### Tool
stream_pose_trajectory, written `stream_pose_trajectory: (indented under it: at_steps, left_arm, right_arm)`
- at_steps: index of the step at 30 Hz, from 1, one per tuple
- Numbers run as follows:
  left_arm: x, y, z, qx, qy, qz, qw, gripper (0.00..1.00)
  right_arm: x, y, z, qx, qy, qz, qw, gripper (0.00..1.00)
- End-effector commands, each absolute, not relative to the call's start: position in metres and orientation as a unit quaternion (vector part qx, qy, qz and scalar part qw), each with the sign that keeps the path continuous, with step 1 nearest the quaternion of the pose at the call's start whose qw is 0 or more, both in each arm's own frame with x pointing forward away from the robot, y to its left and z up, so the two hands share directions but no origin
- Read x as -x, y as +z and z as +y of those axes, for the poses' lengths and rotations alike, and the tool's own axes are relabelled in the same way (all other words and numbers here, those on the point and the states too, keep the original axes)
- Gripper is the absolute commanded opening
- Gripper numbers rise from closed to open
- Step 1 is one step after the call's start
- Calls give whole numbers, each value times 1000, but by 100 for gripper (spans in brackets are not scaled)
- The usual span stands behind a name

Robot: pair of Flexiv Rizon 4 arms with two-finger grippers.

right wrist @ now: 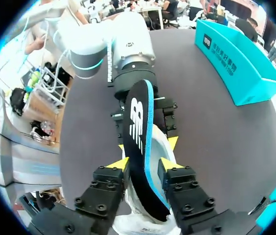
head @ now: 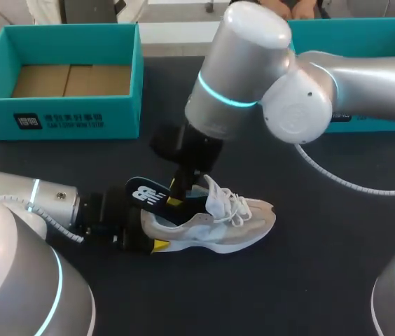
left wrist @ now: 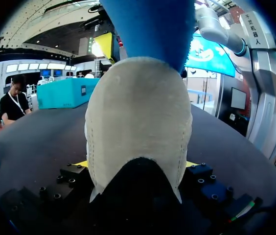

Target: Take the shoe out of the shoebox, open the shoe tongue, remove and reinsert the insole, then place the shoe into the shoebox

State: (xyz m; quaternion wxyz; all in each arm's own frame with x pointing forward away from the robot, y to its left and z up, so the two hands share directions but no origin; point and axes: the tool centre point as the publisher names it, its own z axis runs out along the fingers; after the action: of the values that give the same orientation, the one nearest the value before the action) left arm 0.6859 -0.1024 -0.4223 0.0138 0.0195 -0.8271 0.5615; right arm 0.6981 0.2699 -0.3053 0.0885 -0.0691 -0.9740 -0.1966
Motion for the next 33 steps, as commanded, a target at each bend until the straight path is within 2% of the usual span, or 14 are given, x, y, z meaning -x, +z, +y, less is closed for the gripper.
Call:
stream_pose_trajectory:
  at_steps: [1,4,7,14,23,24,26,27,28,33]
  left_arm:
    - [-685,-423,-103,-20,560,-828,13,0]
    - [-685,-423,-103,-20,560,-828,13,0]
    - [-685,-423,-103,-20,560,-828,13,0]
    - [-685,-423,-103,-20,560,-828,13,0]
    - [-685,-423,-103,-20,560,-828,13,0]
    - [-685,-423,-103,-20,560,-828,13,0]
    - [-685,-423,-103,-20,560,-828,13,0]
    - [-685,-423,-103,-20,560,-828,13,0]
    - [-685,-423,-103,-20,560,-828,13,0]
    - [-685,-423,-103,-20,560,-828,13,0]
  right_arm:
    - [-704,-307,263,55,-240,-953,177,49]
    - [-703,-305,266,37,-261,-940,216,50]
    - [-700,-305,272,21,-264,-933,244,58]
    - [-687,-312,285,5,-266,-923,278,50]
    - [-680,-320,294,6,-274,-919,284,45]
    - [-680,-321,295,6,-274,-919,285,43]
    - [-680,-321,295,9,-272,-919,284,25]
    - [-681,-321,296,11,-272,-920,283,7]
    - [-681,-320,297,11,-272,-920,283,0]
    - [-687,-309,302,26,-289,-916,277,0]
